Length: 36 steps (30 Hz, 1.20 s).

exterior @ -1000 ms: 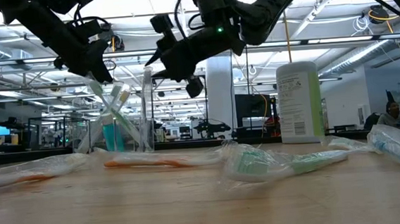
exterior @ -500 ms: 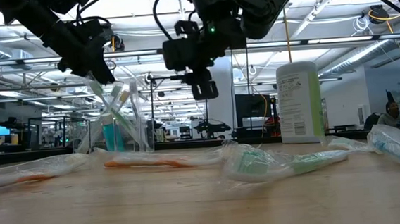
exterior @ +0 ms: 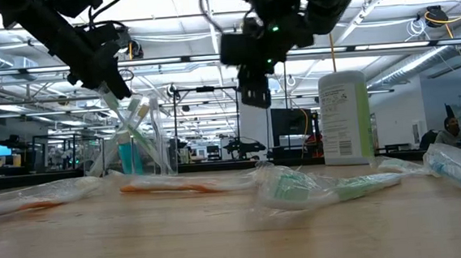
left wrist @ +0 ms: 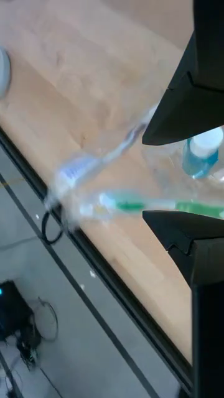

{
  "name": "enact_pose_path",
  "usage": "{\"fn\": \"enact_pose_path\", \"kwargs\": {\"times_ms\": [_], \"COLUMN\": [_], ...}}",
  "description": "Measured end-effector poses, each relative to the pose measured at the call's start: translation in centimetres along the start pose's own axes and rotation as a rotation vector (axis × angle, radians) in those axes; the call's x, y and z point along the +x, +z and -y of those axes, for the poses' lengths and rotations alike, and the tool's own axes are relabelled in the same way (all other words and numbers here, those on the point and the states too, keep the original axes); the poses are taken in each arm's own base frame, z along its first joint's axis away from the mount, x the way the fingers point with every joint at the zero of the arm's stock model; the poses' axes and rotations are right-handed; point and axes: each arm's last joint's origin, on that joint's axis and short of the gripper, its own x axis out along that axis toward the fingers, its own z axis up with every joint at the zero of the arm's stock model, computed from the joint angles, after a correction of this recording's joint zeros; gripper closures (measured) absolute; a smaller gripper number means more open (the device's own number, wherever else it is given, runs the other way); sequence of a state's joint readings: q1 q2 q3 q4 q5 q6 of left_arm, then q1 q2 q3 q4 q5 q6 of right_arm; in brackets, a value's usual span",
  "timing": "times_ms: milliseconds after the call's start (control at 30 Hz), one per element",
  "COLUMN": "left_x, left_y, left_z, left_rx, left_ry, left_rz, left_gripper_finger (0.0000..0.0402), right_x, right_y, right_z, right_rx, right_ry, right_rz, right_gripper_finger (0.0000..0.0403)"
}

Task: Pick & Place toothbrushing station
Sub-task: Put the blue mouthwash into the transparent organizer

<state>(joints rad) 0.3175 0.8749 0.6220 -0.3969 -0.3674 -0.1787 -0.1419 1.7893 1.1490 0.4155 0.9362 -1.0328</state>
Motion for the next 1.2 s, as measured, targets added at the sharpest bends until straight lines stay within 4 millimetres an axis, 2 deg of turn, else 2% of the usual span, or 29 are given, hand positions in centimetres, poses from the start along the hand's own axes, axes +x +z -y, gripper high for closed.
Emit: {"fn": "enact_pose_path", "kwargs": {"times_ms": [233, 333, 467, 567, 700, 800, 933, 1200], "left_x": [-0.7, -1.4, -2.4, -3.2, -4.0, -4.5, -5.0, -5.0], "left_y": [1.5, 2.1, 2.7, 2.6, 2.1, 1.6, 0.9, -0.4], "left_z": [1.8, 2.9, 4.3, 5.5, 6.7, 7.5, 8.3, 10.5], "left_rx": [0.089, 0.135, 0.203, 0.283, 0.343, 0.355, 0.396, 0.489], "left_ry": [-0.123, -0.179, -0.252, -0.313, -0.463, -0.591, -0.722, -0.870], "left_rz": [0.175, 0.272, 0.389, 0.433, 0.432, 0.409, 0.375, 0.312], "left_gripper_finger": [0.0213, 0.0213, 0.0213, 0.0213, 0.0213, 0.0213, 0.0213, 0.0213], "right_x": [-1.5, -2.2, -3.0, -3.6, -4.4, -4.7, -5.0, -5.0], "right_y": [-4.4, -6.2, -8.6, -10.3, -11.9, -12.5, -12.5, -12.4], "right_z": [2.3, 2.3, 1.1, -0.5, -2.0, -2.3, -1.8, -1.6], "right_rx": [0.262, 0.394, 0.527, 0.515, 0.525, 0.532, 0.568, 0.593], "right_ry": [0.078, 0.109, 0.223, 0.350, 0.417, 0.387, 0.329, 0.318], "right_rz": [0.211, 0.291, 0.416, 0.520, 0.626, 0.655, 0.704, 0.717], "right_gripper_finger": [0.0259, 0.0259, 0.0259, 0.0259, 0.0259, 0.0259, 0.0259, 0.0259]}}
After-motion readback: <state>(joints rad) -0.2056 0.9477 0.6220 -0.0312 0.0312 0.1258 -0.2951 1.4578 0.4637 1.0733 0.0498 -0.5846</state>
